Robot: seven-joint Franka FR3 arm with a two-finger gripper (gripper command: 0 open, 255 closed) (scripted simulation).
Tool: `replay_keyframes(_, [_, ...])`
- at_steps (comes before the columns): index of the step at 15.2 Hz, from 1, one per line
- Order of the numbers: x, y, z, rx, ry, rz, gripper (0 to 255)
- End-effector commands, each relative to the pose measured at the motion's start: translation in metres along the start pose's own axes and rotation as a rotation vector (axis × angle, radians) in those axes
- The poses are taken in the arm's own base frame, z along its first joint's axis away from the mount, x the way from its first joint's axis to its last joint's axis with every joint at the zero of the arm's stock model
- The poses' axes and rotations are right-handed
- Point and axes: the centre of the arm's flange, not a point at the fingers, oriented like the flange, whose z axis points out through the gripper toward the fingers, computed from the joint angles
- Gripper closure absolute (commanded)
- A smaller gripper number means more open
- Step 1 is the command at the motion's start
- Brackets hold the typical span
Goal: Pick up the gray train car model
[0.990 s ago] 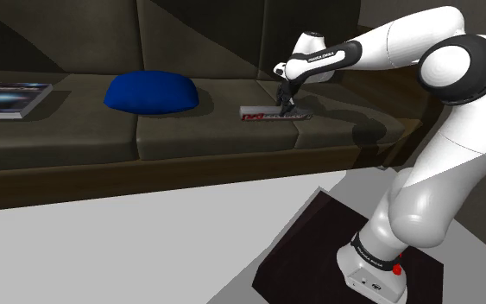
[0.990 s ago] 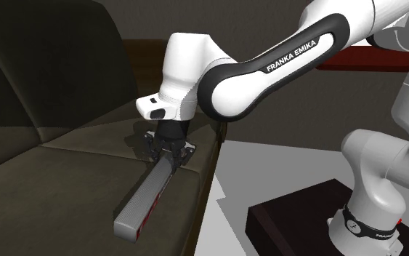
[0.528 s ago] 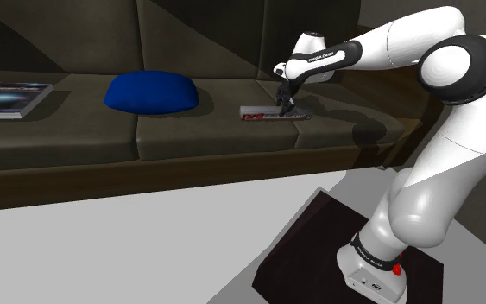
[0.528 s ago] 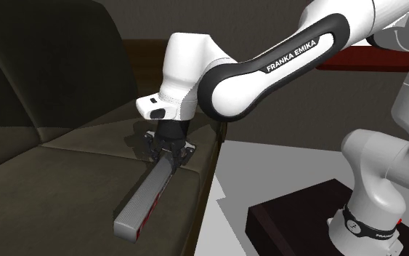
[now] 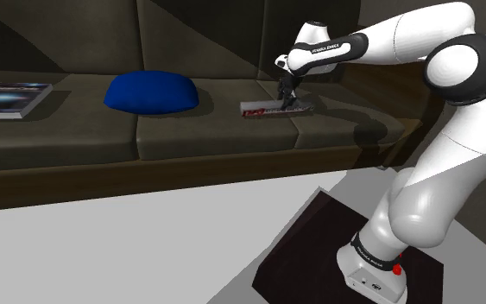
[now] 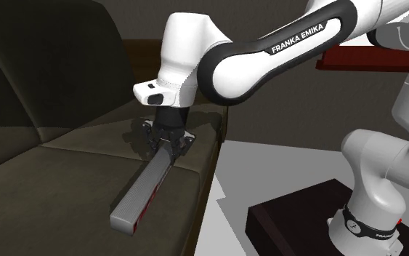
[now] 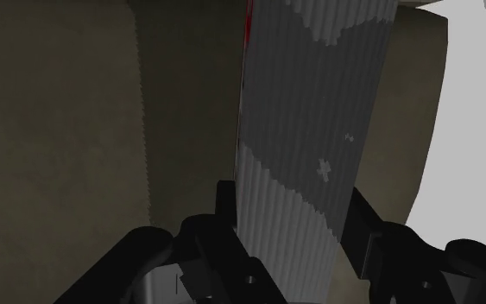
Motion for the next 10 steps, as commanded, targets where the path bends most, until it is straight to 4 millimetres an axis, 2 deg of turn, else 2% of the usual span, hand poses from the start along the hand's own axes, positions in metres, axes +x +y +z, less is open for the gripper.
replay_keyframes(1, [-0.001,0.002,-0.011,-0.001,0.0,0.0,255])
replay_keyframes(8, [-0.001,0.011,-0.046,-0.001,0.0,0.0,255])
replay_keyframes(10, [-0.001,0.012,-0.047,-0.001,0.0,0.0,255])
